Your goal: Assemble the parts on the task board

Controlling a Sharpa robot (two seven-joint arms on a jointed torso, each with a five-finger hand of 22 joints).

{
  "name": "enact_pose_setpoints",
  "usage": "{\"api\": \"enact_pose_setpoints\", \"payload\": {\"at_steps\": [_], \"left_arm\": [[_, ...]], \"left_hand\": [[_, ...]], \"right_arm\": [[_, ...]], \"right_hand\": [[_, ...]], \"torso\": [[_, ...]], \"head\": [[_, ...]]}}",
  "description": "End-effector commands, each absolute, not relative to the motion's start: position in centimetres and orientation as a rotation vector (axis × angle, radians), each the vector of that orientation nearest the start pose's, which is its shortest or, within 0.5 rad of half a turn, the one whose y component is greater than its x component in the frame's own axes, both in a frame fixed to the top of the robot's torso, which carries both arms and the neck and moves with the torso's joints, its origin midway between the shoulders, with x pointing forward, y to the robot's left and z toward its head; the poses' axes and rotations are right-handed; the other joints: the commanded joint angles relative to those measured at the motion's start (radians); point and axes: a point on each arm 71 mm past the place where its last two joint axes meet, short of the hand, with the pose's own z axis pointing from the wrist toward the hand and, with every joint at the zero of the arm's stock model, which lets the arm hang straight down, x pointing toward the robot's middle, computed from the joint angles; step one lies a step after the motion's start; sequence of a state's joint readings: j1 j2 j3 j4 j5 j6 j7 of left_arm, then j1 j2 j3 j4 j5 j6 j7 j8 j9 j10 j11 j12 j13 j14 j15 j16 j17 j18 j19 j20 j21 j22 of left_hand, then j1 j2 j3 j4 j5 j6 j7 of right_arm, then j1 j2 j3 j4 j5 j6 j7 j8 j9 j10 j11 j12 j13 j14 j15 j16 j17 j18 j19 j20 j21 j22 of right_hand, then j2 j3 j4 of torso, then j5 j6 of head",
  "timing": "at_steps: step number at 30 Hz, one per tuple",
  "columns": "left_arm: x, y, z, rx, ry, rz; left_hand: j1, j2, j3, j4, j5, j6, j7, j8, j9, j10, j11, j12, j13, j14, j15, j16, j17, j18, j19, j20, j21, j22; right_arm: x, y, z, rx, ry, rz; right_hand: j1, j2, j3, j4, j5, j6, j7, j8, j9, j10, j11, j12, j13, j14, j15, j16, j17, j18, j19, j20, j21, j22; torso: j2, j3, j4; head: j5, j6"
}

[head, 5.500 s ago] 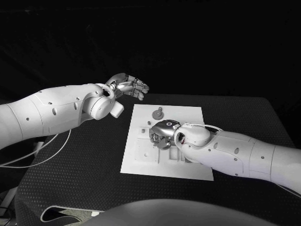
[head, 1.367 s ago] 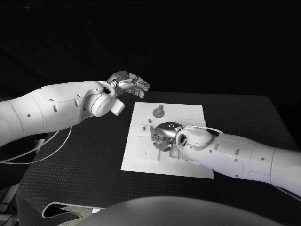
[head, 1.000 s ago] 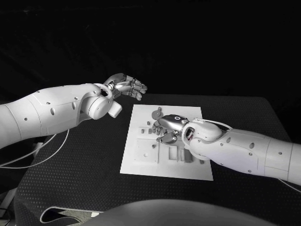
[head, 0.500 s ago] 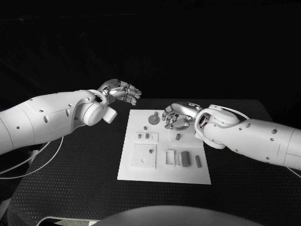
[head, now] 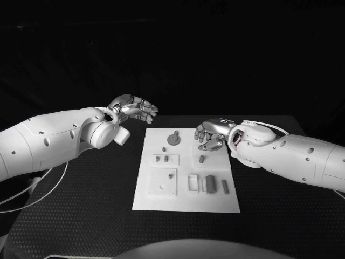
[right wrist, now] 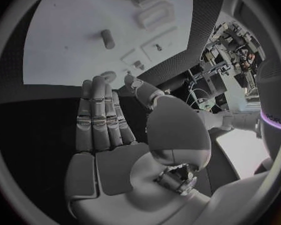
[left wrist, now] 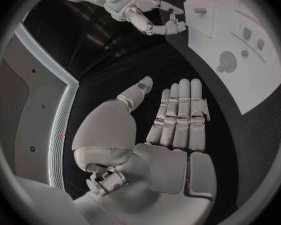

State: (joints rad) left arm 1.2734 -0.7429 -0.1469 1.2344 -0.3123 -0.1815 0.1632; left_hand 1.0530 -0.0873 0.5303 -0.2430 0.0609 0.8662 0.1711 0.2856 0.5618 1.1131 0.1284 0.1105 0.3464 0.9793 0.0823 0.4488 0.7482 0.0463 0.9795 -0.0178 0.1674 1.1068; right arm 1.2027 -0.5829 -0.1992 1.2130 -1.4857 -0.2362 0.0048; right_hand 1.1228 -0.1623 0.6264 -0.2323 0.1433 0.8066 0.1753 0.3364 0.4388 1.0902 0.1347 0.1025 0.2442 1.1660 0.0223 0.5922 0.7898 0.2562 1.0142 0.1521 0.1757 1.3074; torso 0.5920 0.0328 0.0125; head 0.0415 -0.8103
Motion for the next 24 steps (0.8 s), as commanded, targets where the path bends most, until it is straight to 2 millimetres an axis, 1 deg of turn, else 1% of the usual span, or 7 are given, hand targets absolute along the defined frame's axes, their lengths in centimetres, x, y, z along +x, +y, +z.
{"api": "enact_pose_setpoints", "payload": {"at_steps": [1,7,10,12,19,23,24], "left_arm": [[53.6,23.7,-20.4,-0.851,1.725,-1.207],[53.6,23.9,-20.4,-0.853,1.726,-1.205],[53.6,23.9,-20.4,-0.852,1.726,-1.205],[53.6,23.9,-20.4,-0.853,1.726,-1.204],[53.6,24.0,-20.4,-0.858,1.728,-1.196],[53.6,23.9,-20.4,-0.857,1.73,-1.198],[53.6,23.9,-20.4,-0.857,1.731,-1.199]], "left_hand": [[-0.001,-0.004,-0.002,0.002,0.001,0.007,0.001,0.005,0.002,0.005,-0.001,0.004,0.001,0.008,0.0,-0.003,0.002,0.018,0.005,0.001,-0.006,0.001],[0.0,-0.004,-0.002,0.001,0.001,0.007,0.001,0.005,0.002,0.004,-0.001,0.004,0.002,0.008,0.0,-0.004,0.002,0.018,0.005,0.001,-0.006,0.001],[0.001,-0.004,-0.002,0.001,0.001,0.007,0.001,0.005,0.002,0.004,-0.001,0.004,0.002,0.008,0.0,-0.004,0.003,0.018,0.005,0.001,-0.007,0.001],[0.001,-0.004,-0.002,0.001,0.001,0.007,0.001,0.005,0.002,0.004,-0.001,0.004,0.002,0.008,0.0,-0.005,0.003,0.018,0.005,0.001,-0.007,0.001],[0.003,-0.002,-0.001,0.0,0.002,0.006,0.001,0.005,0.001,0.003,-0.001,0.004,0.003,0.008,0.0,-0.006,0.004,0.017,0.005,0.001,-0.008,0.002],[0.002,-0.002,-0.001,0.0,0.001,0.006,0.001,0.005,0.001,0.003,0.0,0.004,0.003,0.008,0.0,-0.007,0.004,0.017,0.005,0.001,-0.008,0.002],[0.002,-0.002,-0.002,0.0,0.001,0.006,0.001,0.005,0.001,0.002,0.0,0.004,0.003,0.008,0.0,-0.007,0.004,0.017,0.005,0.001,-0.008,0.002]], "right_arm": [[50.7,-15.4,-26.9,-0.471,1.875,0.531],[50.5,-15.7,-28.0,-0.525,1.904,0.479],[50.4,-16.0,-28.6,-0.533,1.923,0.461],[50.3,-16.0,-28.9,-0.538,1.936,0.461],[49.7,-15.5,-29.8,-0.524,1.955,0.5],[49.8,-15.2,-29.9,-0.5,1.925,0.517],[49.8,-15.1,-29.9,-0.501,1.922,0.521]], "right_hand": [[0.002,-0.019,0.001,0.014,0.004,-0.017,-0.003,-0.009,-0.005,-0.03,0.012,-0.018,-0.012,-0.008,0.013,0.005,-0.002,0.005,-0.01,0.002,-0.002,0.024],[0.0,-0.053,0.003,0.04,0.004,-0.039,-0.007,-0.017,-0.014,-0.069,0.026,-0.035,-0.029,-0.031,0.026,0.008,-0.006,0.004,-0.025,0.006,0.002,0.026],[0.001,-0.064,0.006,0.052,0.004,-0.042,-0.009,-0.017,-0.015,-0.083,0.031,-0.036,-0.036,-0.04,0.031,0.01,-0.007,0.003,-0.032,0.007,0.004,0.026],[0.001,-0.068,0.007,0.06,0.004,-0.043,-0.011,-0.017,-0.016,-0.087,0.032,-0.035,-0.039,-0.042,0.032,0.013,-0.007,0.003,-0.034,0.008,0.007,0.026],[-0.002,-0.068,0.006,0.076,0.003,-0.042,-0.01,-0.013,-0.016,-0.086,0.032,-0.03,-0.044,-0.042,0.032,0.022,-0.007,0.005,-0.034,0.008,0.016,0.026],[0.004,-0.055,0.005,0.082,0.003,-0.038,0.001,-0.008,-0.016,-0.076,0.027,-0.023,-0.045,-0.031,0.027,0.034,-0.006,0.006,-0.023,0.003,0.029,0.026],[0.01,-0.042,0.004,0.078,0.003,-0.034,0.005,-0.005,-0.015,-0.066,0.023,-0.017,-0.044,-0.025,0.023,0.04,-0.005,0.006,-0.018,0.0,0.034,0.026]], "torso": [[0.001,-0.0004,0.0015],[0.0,-0.0013,0.0018],[0.0,-0.0013,0.0019],[0.0,-0.0015,0.0021],[0.0,-0.002,0.0018],[0.001,-0.0016,0.0026],[0.0,-0.0015,0.0026]], "head": [[0.0,-0.001],[0.001,-0.005],[0.001,-0.006],[0.003,-0.011],[0.005,-0.012],[0.003,-0.014],[0.003,-0.015]]}}
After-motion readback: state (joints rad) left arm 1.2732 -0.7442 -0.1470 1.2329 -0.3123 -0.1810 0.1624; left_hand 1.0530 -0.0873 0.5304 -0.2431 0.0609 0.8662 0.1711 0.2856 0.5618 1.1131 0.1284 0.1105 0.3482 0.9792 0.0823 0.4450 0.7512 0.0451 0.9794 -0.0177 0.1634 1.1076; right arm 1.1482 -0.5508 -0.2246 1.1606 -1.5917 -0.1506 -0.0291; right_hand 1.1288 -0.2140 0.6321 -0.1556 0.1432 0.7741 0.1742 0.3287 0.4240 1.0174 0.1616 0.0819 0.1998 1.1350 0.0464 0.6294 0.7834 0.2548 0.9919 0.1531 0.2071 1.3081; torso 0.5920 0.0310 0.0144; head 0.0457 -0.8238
